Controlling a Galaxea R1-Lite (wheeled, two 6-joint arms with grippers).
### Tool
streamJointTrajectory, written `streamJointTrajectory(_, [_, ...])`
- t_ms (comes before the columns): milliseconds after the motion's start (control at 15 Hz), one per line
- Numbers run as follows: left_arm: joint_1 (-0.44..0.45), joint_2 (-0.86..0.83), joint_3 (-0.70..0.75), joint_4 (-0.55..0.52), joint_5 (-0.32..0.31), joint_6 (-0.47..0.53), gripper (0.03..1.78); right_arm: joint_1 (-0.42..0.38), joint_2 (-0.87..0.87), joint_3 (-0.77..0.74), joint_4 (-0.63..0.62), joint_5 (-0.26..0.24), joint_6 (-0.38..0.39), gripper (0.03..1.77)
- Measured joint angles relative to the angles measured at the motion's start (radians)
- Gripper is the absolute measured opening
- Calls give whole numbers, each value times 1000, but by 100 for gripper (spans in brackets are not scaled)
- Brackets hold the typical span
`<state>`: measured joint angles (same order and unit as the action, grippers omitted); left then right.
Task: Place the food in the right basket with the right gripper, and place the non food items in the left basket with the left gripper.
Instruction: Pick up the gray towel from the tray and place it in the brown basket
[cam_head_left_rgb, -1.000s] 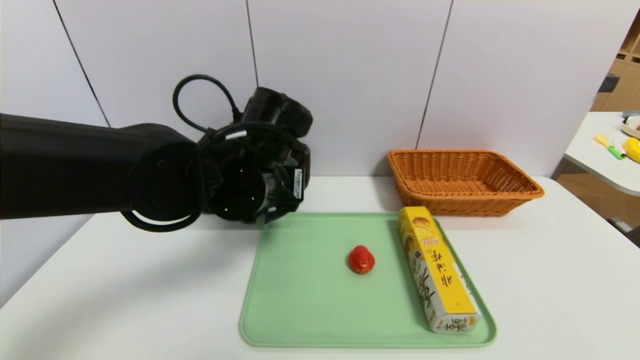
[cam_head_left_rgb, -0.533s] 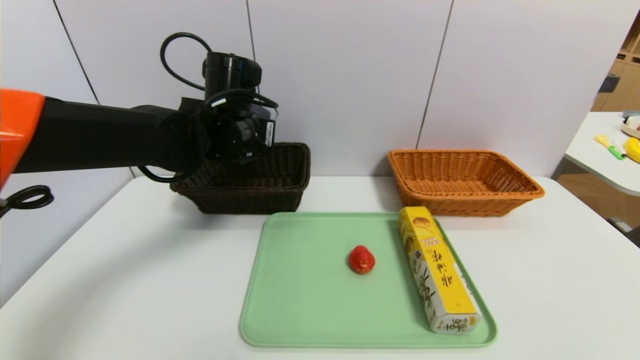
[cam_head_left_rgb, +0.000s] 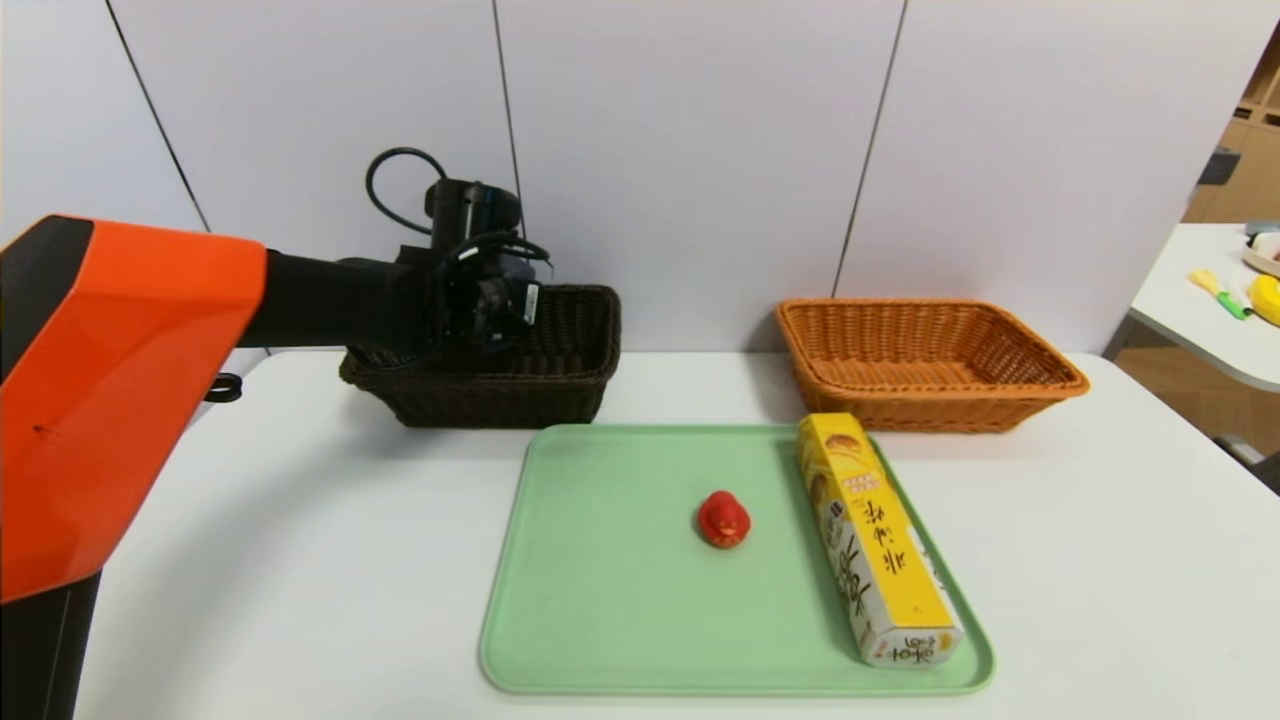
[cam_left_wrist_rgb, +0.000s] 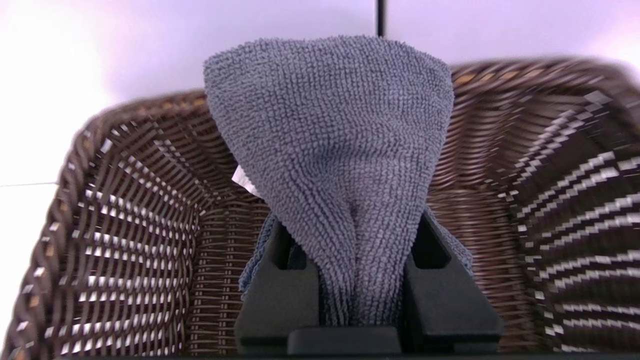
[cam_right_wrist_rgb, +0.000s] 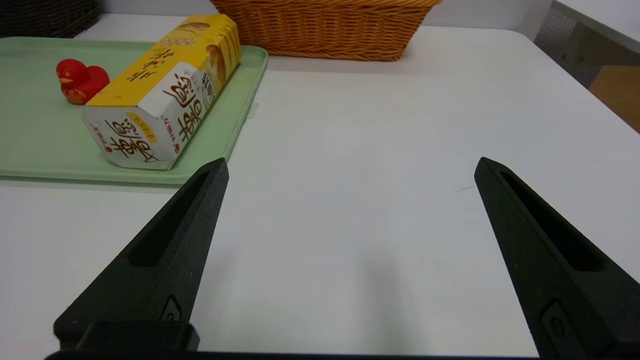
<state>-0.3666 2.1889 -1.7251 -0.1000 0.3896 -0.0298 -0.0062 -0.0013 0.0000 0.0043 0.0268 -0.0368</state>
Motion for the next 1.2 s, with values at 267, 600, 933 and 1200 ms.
streamJointTrajectory(267, [16,48,0,-2,-43,-2,40,0,0,0,0,0,0,170])
streamJointTrajectory(600, [23,64,8,6,-54,-5,95,0,0,0,0,0,0,170])
streamJointTrajectory(933, [27,56,15,31,-54,-6,131,0,0,0,0,0,1,170])
streamJointTrajectory(1200, [27,11,15,98,-58,-5,147,0,0,0,0,0,1,170])
